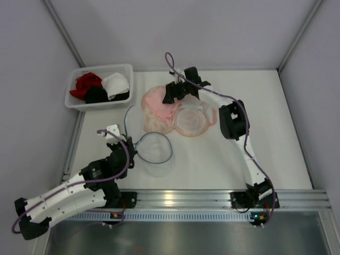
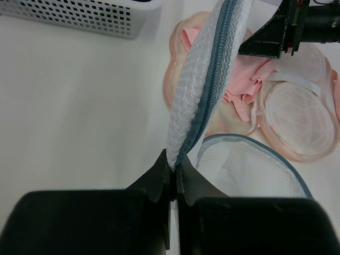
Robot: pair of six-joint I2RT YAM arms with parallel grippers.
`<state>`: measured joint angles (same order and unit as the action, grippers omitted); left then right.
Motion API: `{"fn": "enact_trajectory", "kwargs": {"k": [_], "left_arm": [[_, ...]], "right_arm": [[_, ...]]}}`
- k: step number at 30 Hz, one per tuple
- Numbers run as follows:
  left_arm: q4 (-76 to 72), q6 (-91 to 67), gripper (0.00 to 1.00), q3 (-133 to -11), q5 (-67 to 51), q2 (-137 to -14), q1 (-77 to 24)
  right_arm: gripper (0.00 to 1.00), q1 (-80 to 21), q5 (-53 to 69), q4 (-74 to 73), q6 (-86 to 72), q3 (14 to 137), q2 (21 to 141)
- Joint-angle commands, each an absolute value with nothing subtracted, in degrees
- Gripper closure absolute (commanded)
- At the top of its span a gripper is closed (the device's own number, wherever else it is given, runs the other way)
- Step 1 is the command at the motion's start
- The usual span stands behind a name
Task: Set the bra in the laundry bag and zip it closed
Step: Pick up the bra from the laundry bag.
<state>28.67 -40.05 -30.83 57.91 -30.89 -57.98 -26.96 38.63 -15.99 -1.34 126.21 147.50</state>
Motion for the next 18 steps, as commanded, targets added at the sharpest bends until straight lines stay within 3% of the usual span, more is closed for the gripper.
{"fn": "enact_trajectory", "kwargs": {"k": [1, 8, 15, 18], "left_arm": [[26.7, -38.8, 1.0, -33.2, 58.4, -31.2, -58.1], [23.4, -35.4, 1.0, -33.4, 57.5, -31.7, -58.1], [22.1, -34.5, 1.0, -33.7, 56.2, -33.3, -58.1], [21.4, -34.3, 1.0, -33.4, 56.2, -33.3, -58.1]], "right_arm": [[0.04, -27.2, 36.0, -16.0, -2.3, 129.2, 148.5], [0.01, -28.9, 26.2, -22.1, -0.5, 130.7, 148.3], [0.0, -29.4, 23.9, -24.3, -0.6, 130.2, 147.7], [0.12, -29.5, 24.5, -25.3, -0.6, 129.4, 147.8]]}}
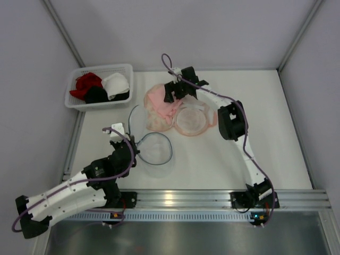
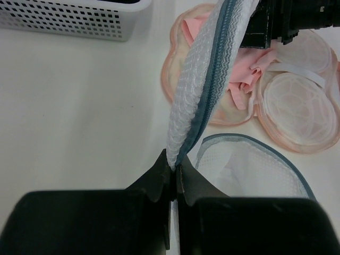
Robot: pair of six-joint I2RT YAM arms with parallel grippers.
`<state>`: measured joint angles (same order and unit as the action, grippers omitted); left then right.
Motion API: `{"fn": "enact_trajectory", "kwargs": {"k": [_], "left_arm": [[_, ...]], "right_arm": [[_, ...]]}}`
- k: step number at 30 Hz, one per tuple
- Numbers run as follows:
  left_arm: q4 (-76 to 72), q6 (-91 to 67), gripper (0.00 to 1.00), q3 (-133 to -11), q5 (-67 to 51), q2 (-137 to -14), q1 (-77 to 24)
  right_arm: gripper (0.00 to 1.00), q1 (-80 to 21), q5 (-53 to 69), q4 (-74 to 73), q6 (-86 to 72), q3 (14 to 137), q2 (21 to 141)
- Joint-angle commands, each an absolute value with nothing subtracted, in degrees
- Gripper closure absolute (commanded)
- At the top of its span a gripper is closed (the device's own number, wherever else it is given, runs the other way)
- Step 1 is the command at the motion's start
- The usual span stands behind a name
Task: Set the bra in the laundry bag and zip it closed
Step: Pick up the bra from the laundry bag.
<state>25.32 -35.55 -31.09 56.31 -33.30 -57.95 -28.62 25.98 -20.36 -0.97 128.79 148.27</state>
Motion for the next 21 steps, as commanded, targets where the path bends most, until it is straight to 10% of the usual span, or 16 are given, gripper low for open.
{"fn": "enact_trajectory", "kwargs": {"k": [1, 10, 21], "left_arm": [[21.1, -34.0, 1.0, -33.2, 56.1, -33.4, -58.1], [20.8, -34.3, 1.0, -33.4, 56.2, -33.0, -58.1], [21.0, -35.9, 1.0, -34.0, 59.8, -33.9, -58.1]], "right_arm": [[0.2, -29.5, 24.8, -25.6, -0.6, 128.7, 147.8], [1.0, -31.2, 25.8, -21.3, 0.8, 122.7, 144.0], [1.0, -30.9, 25.7, -9.0, -7.3, 108.6, 126.1]]}}
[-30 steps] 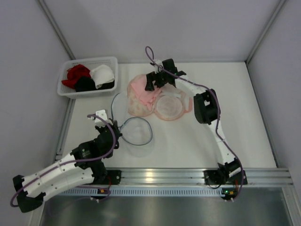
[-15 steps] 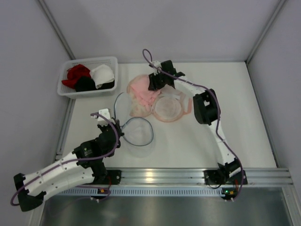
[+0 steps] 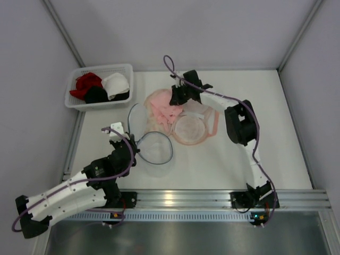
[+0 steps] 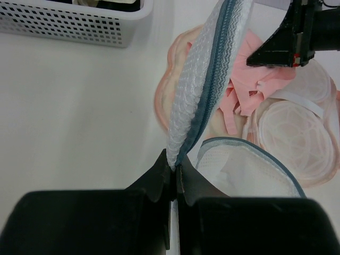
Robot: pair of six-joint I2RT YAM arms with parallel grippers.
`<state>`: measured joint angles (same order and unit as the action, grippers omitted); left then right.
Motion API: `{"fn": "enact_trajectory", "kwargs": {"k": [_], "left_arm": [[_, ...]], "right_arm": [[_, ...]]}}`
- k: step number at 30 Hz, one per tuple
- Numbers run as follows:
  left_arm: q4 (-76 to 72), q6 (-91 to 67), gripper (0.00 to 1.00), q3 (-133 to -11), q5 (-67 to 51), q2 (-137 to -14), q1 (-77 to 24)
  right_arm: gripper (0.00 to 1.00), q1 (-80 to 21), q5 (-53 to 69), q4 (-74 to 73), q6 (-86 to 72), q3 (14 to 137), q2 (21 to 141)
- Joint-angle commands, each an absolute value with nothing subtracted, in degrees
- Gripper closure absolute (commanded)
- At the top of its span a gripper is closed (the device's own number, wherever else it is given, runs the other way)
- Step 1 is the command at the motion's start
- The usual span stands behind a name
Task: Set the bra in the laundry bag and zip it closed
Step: Pick up the bra from the laundry bag, then place the bra in the laundry bag.
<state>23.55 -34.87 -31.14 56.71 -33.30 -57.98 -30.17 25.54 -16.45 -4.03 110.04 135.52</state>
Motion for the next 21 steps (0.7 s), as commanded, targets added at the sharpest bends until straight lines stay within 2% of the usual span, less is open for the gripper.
{"fn": "enact_trajectory", "kwargs": {"k": [1, 5, 13, 21], "left_arm": [[21.0, -35.9, 1.0, -34.3, 59.7, -34.3, -58.2], [21.0, -36.6, 1.0, -34.5, 58.6, -35.8, -58.1], [18.0, -38.1, 1.0, -32.0, 61.1, -35.0, -58.0], [17.0, -41.0, 1.0, -32.4, 63.7, -38.8, -57.6]], "right_arm": [[1.0, -30.8, 25.8, -7.6, -7.9, 106.5, 124.6], [1.0, -30.8, 27.0, 1.8, -11.9, 98.7, 114.7], [1.0, -30.2, 30.0, 22.9, -17.7, 81.0, 103.2], [1.0, -30.9, 32.6, 20.5, -18.3, 71.7, 90.6]]}}
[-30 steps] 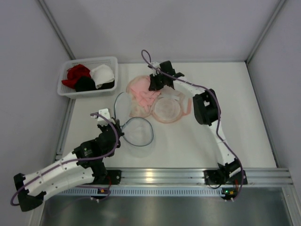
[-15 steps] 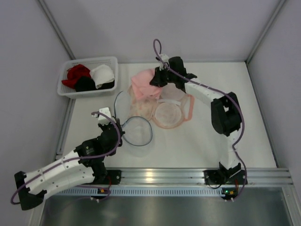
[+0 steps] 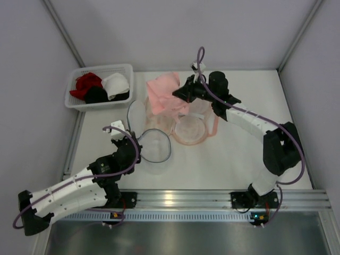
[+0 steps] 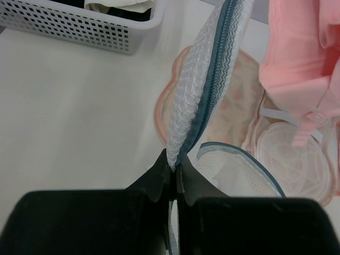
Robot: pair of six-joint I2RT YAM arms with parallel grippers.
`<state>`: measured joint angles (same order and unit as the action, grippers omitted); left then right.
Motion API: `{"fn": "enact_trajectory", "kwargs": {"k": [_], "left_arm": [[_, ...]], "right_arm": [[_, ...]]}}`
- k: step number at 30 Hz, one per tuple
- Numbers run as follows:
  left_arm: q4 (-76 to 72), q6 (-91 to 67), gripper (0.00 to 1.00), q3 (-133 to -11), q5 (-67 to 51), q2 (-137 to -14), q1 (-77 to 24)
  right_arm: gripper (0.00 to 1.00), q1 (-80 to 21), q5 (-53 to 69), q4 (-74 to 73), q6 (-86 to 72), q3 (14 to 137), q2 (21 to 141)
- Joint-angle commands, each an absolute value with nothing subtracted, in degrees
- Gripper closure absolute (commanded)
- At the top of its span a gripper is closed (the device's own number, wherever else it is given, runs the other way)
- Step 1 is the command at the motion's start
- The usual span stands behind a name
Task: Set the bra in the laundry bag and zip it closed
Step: Place the bra in the laundry bag.
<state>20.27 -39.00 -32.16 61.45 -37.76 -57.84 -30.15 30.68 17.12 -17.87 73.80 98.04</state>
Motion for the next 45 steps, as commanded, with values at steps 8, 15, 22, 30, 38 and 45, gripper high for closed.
{"fn": "enact_trajectory", "kwargs": {"k": [8, 15, 22, 30, 38, 45], "left_arm": [[14.3, -41.0, 1.0, -32.7, 63.6, -37.9, -57.6], [14.0, -39.5, 1.0, -33.2, 62.0, -37.4, -57.5], [14.0, -43.3, 1.0, -31.6, 58.8, -36.5, -57.5], [14.0, -40.7, 1.0, -32.1, 59.5, -35.7, -57.6], [14.1, -42.0, 1.0, -31.8, 57.8, -35.1, -57.6], [14.0, -43.6, 1.0, -30.9, 53.7, -35.7, -57.6]], "right_arm": [[1.0, -37.9, 31.7, 13.4, -13.7, 61.9, 78.3], [1.0, -43.5, 27.8, 0.2, -9.2, 59.5, 74.3], [1.0, -47.2, 21.6, 3.1, -15.2, 58.3, 78.9], [1.0, -52.4, 17.7, -14.1, -5.3, 68.1, 86.2], [1.0, -53.7, 24.0, -19.6, -3.4, 71.3, 90.4], [1.0, -57.0, 19.7, -20.7, -10.9, 84.3, 101.1]]}}
